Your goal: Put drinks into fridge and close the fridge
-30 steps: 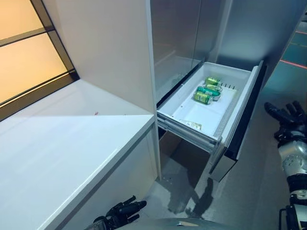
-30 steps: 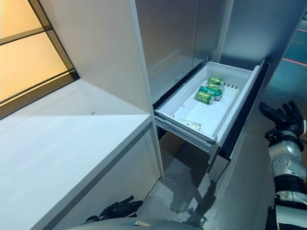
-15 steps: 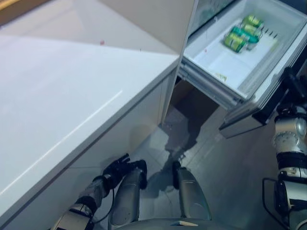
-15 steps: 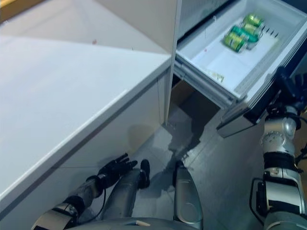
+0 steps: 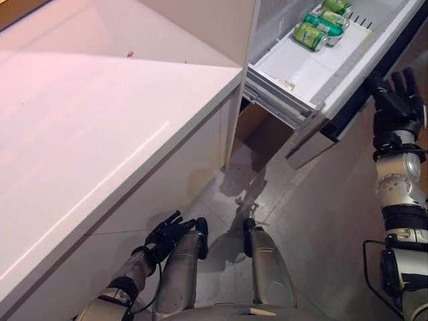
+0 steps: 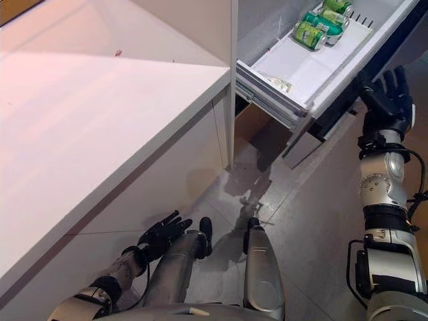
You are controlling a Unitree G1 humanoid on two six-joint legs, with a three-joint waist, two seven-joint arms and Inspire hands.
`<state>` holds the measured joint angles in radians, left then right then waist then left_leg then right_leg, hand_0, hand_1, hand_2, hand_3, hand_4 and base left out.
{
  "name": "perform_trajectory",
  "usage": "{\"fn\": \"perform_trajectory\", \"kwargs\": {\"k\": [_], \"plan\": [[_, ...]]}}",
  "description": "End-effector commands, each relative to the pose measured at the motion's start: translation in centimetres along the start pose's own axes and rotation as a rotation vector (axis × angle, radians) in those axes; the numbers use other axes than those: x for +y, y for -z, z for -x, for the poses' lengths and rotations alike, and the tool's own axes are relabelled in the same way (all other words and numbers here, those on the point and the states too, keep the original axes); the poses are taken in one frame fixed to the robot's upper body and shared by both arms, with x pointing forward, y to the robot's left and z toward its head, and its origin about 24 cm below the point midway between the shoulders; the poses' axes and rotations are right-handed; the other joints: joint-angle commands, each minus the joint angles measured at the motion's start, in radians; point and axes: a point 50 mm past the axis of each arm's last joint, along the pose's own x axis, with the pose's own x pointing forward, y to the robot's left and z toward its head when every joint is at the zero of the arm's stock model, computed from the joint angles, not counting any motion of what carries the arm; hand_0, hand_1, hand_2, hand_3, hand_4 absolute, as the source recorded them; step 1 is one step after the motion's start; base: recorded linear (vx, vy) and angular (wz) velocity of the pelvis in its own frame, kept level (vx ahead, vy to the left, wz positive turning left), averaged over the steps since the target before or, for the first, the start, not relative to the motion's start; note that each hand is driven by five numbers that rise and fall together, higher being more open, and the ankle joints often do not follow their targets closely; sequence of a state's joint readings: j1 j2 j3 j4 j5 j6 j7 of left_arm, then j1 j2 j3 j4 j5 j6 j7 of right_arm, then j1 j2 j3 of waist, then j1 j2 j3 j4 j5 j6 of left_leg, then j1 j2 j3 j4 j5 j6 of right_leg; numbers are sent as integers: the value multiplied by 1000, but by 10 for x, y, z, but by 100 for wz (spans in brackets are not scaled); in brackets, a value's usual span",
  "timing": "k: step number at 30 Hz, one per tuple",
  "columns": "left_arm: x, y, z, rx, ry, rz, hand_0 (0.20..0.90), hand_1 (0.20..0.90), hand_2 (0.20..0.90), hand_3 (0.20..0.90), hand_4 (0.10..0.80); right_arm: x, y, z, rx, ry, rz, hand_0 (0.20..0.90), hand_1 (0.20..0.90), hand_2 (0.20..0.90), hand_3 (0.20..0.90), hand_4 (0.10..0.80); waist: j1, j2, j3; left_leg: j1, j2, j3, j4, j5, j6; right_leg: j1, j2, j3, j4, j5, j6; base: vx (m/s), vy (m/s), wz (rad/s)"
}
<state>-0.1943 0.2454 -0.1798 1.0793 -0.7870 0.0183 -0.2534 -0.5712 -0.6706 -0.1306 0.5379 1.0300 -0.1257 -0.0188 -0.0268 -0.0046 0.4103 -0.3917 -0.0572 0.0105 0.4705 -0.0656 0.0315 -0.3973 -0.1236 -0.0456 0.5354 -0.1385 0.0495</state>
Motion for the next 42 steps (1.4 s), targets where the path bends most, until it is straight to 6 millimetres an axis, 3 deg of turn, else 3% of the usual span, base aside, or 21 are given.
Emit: {"fn": "perform_trajectory", "kwargs": {"k": [1, 7, 12, 17, 21, 28, 31, 35, 36, 42], "plan": [[17, 48, 18, 157, -10, 9, 900, 900, 900, 900, 800, 159, -41, -2, -151, -807, 41, 900, 900, 900, 900, 800, 111, -14, -58, 68, -32, -30, -43, -51, 27, 71, 8, -33, -63, 33, -47, -17, 14, 30], [26, 44, 20, 163, -18, -10, 900, 900, 900, 900, 800, 180, -49, -7, -183, -827, 70, 900, 900, 900, 900, 800, 152, -5, -57, 106, -30, -74, -140, 0, 15, 124, -5, -77, -143, 56, -32, 13, 11, 28], [28, 43, 21, 176, -20, -31, 900, 900, 900, 900, 800, 179, -57, -12, -243, -750, 78, 900, 900, 900, 900, 800, 169, -5, -68, 136, -25, -93, -206, 28, 11, 165, -11, -105, -212, 83, -21, 53, 1, 31], [30, 45, 22, 187, -29, -52, 900, 900, 900, 900, 800, 168, -71, -15, -361, -588, 54, 900, 900, 900, 900, 800, 166, -16, -84, 177, -20, -90, -249, 35, 13, 216, -10, -108, -282, 110, -8, 77, -23, 5], [32, 48, 23, 189, -45, -57, 900, 900, 900, 900, 800, 157, -79, -5, -509, -432, 135, 900, 900, 900, 900, 800, 139, -30, -113, 217, -13, -65, -266, 22, 17, 260, 0, -83, -335, 129, -2, 78, -33, 1], [35, 57, 27, 195, -72, -30, 900, 900, 900, 900, 800, 120, -63, 14, -503, -302, 232, 900, 900, 900, 900, 800, 70, -42, -183, 302, 11, 2, -343, 19, 11, 326, 28, -13, -438, 162, 5, 76, -27, -12], [35, 59, 28, 193, -89, -6, 900, 900, 900, 900, 800, 88, -34, 26, -387, -230, 240, 900, 900, 900, 900, 800, 30, -46, -225, 339, 24, 41, -381, 21, 5, 347, 43, 20, -483, 179, 7, 33, -67, -29], [35, 64, 29, 199, -111, 16, 900, 900, 900, 900, 800, 41, 24, 50, -109, -191, 258, 900, 900, 900, 900, 800, -6, -47, -281, 386, 33, 79, -428, 25, -2, 373, 59, 43, -532, 195, 4, 23, -74, -17], [35, 65, 29, 199, -113, 19, 900, 900, 900, 900, 800, 35, 31, 54, -74, -183, 260, 900, 900, 900, 900, 800, -8, -47, -287, 392, 34, 83, -435, 26, -3, 378, 61, 44, -538, 196, 4, 8, -79, -30], [32, 69, 29, 185, -130, 48, 900, 900, 900, 900, 800, -31, 119, 109, 381, -42, 236, 900, 900, 900, 900, 800, -17, -41, -350, 456, 46, 102, -510, 50, -17, 429, 80, 28, -594, 209, -1, -6, -77, -17]]}}
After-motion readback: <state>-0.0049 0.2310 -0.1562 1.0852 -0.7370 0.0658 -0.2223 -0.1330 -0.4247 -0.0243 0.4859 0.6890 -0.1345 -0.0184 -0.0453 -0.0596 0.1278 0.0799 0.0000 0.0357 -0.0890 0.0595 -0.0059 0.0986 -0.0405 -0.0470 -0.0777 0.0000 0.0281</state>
